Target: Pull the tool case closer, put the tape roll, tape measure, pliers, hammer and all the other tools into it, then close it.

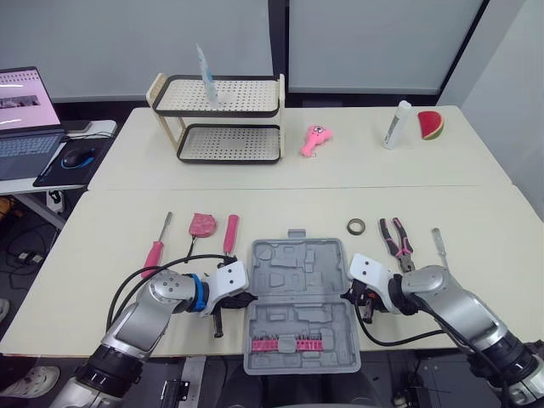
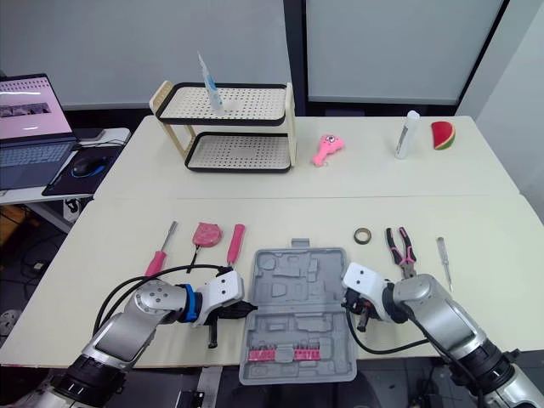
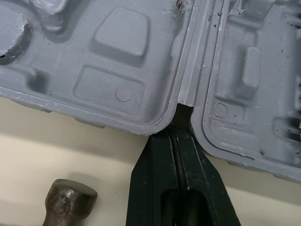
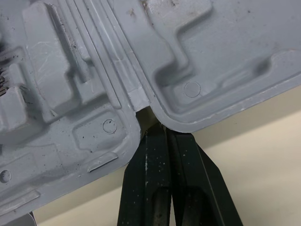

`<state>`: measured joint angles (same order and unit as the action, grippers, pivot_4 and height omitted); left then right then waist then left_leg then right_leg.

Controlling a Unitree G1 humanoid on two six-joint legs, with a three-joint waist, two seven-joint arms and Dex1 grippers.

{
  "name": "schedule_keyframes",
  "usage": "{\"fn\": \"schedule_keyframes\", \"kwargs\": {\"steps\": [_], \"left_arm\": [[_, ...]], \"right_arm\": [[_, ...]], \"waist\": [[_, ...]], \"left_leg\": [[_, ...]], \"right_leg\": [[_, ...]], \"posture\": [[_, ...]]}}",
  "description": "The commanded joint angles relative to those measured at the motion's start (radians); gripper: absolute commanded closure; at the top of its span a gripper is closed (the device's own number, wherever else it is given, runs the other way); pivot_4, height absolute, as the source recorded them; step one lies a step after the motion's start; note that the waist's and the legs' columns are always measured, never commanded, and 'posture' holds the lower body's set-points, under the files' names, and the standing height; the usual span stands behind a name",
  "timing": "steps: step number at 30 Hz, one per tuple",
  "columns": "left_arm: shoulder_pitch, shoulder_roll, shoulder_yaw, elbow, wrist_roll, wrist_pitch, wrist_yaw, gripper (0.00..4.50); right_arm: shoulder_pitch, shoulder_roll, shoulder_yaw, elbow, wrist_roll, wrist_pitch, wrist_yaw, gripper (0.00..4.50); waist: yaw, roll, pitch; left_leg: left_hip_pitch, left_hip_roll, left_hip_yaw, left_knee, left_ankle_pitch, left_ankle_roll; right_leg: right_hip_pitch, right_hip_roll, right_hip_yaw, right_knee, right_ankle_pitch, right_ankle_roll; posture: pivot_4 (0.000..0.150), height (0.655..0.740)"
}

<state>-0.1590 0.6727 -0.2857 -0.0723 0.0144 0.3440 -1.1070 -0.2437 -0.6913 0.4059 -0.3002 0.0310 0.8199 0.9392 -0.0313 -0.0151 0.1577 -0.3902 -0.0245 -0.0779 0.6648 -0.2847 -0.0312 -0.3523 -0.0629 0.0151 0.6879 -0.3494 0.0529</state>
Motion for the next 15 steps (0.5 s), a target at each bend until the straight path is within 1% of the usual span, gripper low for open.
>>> {"fn": "schedule_keyframes", "kwargs": {"steps": [1, 15], "left_arm": [[0.028, 0.002, -0.055, -0.012, -0.007, 0.012, -0.029, 4.5], [0.029, -0.004, -0.063, -0.015, -0.016, 0.02, -0.016, 4.5]], "right_arm": [[0.008, 0.005, 0.024, -0.039, 0.035, -0.003, 0.025, 4.48], [0.003, -0.002, 0.027, -0.033, 0.043, -0.009, 0.015, 4.48]], "waist": [[0.0, 0.0, 0.0], [0.0, 0.0, 0.0]], "left_leg": [[0.0, 0.0, 0.0, 0.0, 0.0, 0.0], [0.0, 0.0, 0.0, 0.0, 0.0, 0.0]], "right_leg": [[0.0, 0.0, 0.0, 0.0, 0.0, 0.0], [0.0, 0.0, 0.0, 0.0, 0.0, 0.0]], "posture": [[0.15, 0.7356], [0.15, 0.7356]]}}
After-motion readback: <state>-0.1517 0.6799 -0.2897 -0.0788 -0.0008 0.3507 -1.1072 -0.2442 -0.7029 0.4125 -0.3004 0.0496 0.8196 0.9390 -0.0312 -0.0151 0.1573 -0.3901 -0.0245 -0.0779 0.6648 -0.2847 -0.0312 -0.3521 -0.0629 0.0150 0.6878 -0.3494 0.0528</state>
